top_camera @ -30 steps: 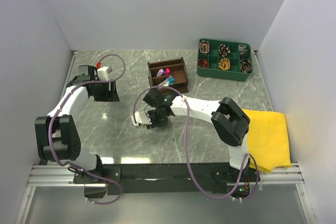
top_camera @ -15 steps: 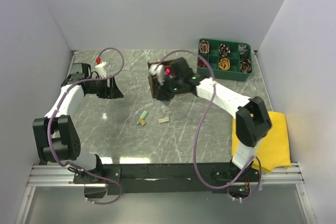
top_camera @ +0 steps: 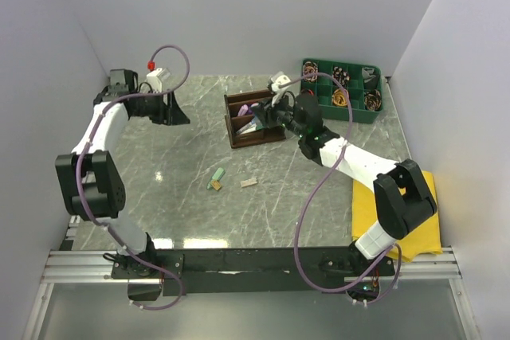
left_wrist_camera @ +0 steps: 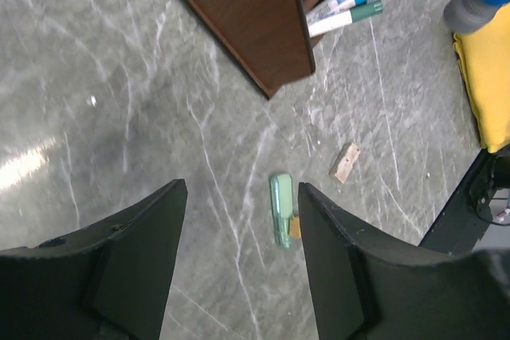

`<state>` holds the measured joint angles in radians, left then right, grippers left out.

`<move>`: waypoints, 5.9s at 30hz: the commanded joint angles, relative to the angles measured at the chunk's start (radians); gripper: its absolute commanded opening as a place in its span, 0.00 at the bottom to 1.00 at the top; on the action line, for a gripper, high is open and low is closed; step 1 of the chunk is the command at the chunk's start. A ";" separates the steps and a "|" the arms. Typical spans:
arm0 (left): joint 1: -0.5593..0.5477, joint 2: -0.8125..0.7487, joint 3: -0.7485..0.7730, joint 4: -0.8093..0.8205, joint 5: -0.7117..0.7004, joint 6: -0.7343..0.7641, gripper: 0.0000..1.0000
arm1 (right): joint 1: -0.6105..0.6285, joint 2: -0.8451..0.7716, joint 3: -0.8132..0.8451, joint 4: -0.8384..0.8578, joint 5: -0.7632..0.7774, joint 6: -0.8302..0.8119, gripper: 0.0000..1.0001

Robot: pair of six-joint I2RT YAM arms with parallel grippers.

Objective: Sort the stationery into containers
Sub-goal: Place the stationery in the storage box, then pick up the stationery from the center of the board.

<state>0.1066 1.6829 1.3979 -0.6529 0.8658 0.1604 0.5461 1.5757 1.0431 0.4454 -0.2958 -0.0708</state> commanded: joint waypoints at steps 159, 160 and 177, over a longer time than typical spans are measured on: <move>-0.117 -0.196 -0.200 -0.027 -0.355 0.051 0.62 | 0.135 0.395 0.376 -1.143 -0.344 -1.161 0.50; -0.117 -0.196 -0.200 -0.025 -0.355 0.051 0.62 | 0.135 0.395 0.373 -1.139 -0.338 -1.161 0.50; -0.117 -0.189 -0.194 -0.002 -0.341 0.037 0.63 | 0.156 0.363 0.299 -1.088 -0.298 -1.130 0.49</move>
<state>-0.0143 1.4963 1.1675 -0.6880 0.4995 0.2142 0.6895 1.9697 1.3533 -0.6621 -0.6056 -1.2221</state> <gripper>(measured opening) 0.625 0.499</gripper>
